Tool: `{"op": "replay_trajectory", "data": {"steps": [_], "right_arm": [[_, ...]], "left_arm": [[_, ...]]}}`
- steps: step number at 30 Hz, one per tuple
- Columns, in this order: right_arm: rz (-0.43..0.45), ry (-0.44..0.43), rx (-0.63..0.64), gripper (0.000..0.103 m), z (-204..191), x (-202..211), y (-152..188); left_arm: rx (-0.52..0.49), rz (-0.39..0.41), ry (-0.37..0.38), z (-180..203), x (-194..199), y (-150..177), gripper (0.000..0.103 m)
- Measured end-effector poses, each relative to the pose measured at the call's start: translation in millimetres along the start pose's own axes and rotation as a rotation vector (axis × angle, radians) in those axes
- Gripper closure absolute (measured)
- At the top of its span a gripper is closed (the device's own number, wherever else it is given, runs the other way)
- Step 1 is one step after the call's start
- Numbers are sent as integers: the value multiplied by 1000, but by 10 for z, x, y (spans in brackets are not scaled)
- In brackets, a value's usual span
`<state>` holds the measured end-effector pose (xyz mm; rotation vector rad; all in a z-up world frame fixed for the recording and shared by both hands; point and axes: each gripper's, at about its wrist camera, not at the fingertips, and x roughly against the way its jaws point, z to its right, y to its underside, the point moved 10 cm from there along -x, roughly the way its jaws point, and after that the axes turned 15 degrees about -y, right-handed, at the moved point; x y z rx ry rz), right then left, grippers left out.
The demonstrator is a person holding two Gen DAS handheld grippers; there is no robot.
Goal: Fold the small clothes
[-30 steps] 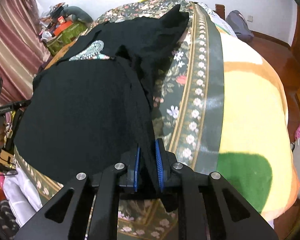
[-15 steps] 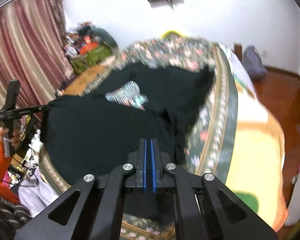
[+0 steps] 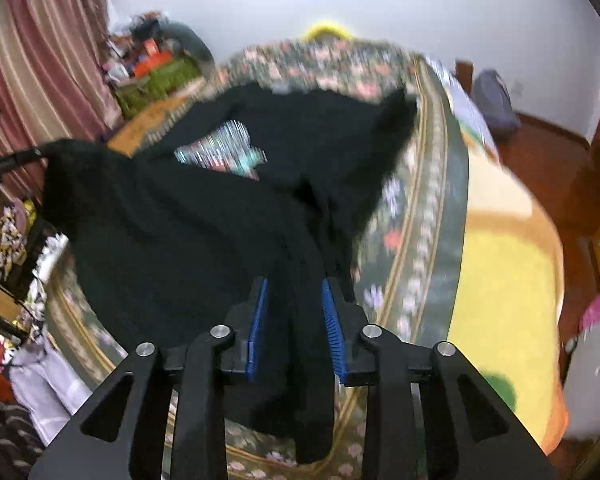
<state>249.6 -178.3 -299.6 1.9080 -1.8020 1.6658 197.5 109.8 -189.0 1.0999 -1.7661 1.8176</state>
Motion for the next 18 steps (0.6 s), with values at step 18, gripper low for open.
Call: {"op": "replay_trajectory", "data": {"steps": [18], "right_arm": [[64, -99, 19, 99, -176, 195, -90]], "left_arm": [[37, 59, 14, -31, 170, -162, 101]]}}
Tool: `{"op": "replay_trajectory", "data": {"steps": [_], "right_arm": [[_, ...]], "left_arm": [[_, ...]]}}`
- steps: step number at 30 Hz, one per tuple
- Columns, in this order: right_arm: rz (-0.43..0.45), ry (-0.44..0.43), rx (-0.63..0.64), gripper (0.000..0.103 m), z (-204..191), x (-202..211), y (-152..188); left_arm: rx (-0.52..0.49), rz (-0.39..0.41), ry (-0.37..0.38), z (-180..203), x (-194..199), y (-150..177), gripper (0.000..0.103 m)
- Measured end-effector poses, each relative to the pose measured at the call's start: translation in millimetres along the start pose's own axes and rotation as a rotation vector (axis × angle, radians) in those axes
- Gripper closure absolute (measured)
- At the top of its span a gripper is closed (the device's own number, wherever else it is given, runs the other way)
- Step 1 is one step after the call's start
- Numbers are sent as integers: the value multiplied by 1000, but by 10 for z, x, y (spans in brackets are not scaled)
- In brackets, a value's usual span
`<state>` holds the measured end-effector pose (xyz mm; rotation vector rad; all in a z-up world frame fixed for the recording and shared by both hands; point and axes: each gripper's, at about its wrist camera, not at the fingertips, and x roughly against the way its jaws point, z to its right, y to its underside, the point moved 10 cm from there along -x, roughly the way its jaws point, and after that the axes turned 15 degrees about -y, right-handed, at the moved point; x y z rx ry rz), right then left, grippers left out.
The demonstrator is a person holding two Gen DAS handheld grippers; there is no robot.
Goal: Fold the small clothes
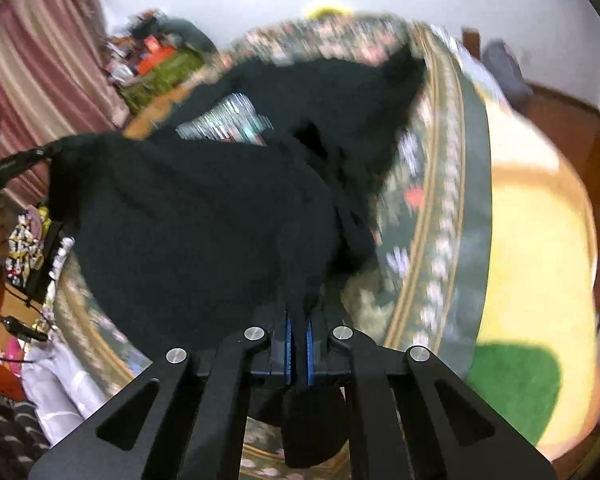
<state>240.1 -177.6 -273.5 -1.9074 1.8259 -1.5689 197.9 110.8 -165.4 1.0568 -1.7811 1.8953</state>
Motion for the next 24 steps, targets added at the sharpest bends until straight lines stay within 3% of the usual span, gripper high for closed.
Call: {"op": "replay_trajectory", "data": {"steps": [9, 15, 20, 24], "right_arm": [[211, -100, 155, 100, -647, 664, -745], [305, -75, 203, 100, -789, 827, -1090], [272, -29, 123, 100, -429, 599, -1061], [176, -5, 33, 99, -87, 274, -828]], "left_arm": [[30, 153, 59, 108, 534, -560, 101], [53, 207, 44, 65, 614, -848, 101], [30, 114, -19, 30, 80, -803, 100], [24, -54, -63, -54, -598, -463, 100]]}}
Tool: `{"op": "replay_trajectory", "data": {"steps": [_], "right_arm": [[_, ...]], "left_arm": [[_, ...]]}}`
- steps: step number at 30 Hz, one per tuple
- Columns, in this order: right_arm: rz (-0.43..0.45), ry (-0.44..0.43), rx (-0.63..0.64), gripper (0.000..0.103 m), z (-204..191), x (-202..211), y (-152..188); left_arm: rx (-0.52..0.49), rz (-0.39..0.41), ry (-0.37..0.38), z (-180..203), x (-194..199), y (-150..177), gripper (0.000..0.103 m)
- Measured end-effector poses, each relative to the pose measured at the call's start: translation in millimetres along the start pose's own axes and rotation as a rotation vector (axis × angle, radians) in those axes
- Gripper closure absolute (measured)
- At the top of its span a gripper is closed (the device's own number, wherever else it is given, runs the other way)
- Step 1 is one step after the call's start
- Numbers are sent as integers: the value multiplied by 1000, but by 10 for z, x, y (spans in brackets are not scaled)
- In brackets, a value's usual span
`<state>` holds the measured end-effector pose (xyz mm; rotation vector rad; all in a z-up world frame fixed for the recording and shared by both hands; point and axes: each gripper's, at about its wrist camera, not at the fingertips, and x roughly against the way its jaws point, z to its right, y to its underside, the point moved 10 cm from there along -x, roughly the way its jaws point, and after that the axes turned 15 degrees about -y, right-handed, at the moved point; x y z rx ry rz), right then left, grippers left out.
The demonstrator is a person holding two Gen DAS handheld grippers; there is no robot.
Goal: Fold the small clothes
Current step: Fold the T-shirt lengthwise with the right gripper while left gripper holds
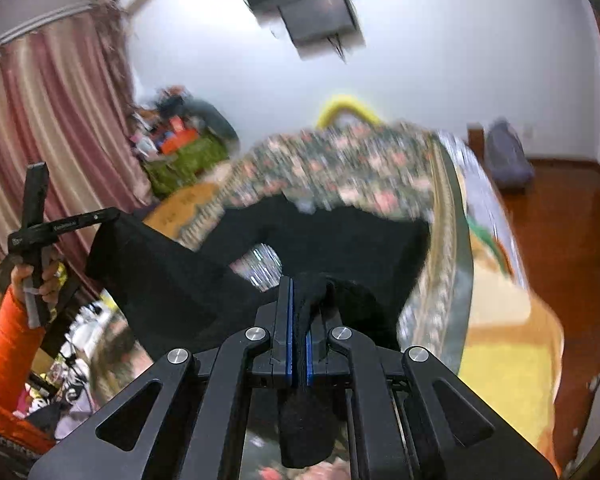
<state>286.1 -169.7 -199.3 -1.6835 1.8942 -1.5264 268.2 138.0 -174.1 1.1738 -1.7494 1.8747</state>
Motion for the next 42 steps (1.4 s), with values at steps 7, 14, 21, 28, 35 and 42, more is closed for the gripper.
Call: {"op": "replay_trajectory", "data": {"steps": [7, 14, 21, 28, 35, 42], "right_arm": [[-118, 59, -91, 98, 402, -213, 497], [-181, 87, -110, 89, 471, -172, 799], [-175, 95, -163, 68, 490, -96, 1010], [-205, 87, -230, 68, 499, -87, 1268], [-206, 102, -210, 77, 482, -145, 1288], [-150, 47, -98, 97, 184, -16, 969]], "left_arm": [[-3, -223, -139, -355, -740, 583, 98], [49, -162, -130, -796, -531, 761, 41], [-21, -249, -91, -681, -648, 1130, 40], [1, -278, -48, -474, -810, 1224, 40], [59, -286, 28, -425, -774, 1242, 78], [72, -238, 47, -418, -479, 1133, 97]]}}
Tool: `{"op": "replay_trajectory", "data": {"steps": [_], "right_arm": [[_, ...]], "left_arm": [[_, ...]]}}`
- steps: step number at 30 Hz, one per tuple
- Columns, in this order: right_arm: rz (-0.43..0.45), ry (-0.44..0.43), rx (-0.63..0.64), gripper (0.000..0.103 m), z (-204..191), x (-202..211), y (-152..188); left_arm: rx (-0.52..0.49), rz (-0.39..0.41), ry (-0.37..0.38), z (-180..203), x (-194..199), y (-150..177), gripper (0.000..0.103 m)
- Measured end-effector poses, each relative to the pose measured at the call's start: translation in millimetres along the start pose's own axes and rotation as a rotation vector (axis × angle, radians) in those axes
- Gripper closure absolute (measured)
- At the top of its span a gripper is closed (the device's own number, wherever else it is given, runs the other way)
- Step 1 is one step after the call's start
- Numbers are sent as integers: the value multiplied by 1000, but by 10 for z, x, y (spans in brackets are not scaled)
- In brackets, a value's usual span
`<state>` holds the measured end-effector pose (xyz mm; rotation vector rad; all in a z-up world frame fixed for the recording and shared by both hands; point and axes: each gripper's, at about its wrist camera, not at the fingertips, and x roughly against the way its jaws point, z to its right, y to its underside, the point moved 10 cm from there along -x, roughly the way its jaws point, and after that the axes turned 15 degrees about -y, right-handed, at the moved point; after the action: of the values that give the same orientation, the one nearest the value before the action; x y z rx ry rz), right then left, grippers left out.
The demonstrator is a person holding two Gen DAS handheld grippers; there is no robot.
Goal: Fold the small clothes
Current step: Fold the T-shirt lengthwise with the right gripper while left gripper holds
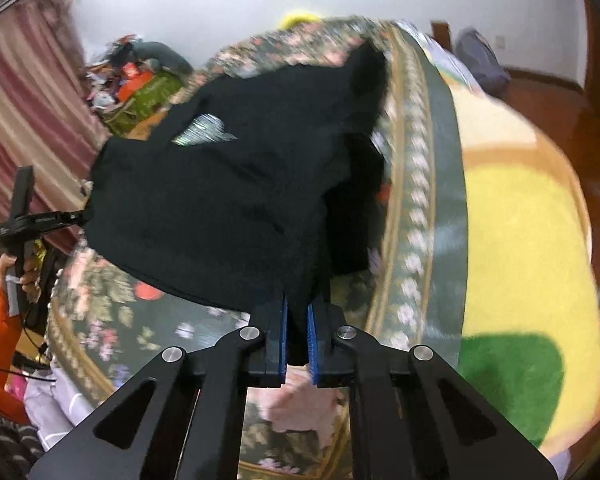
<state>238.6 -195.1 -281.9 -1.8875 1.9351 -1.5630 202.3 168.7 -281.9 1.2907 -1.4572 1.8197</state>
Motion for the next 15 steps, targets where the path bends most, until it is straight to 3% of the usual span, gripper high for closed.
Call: {"op": "replay_trajectory", "data": {"steps": [9, 15], "right_arm": [[159, -78, 142, 97, -485, 431, -898], [244, 18, 170, 97, -294, 568, -1512]], "left_arm": [[28, 208, 134, 247, 1021, -659, 97], [76, 305, 76, 161, 1252, -1316, 97]]}}
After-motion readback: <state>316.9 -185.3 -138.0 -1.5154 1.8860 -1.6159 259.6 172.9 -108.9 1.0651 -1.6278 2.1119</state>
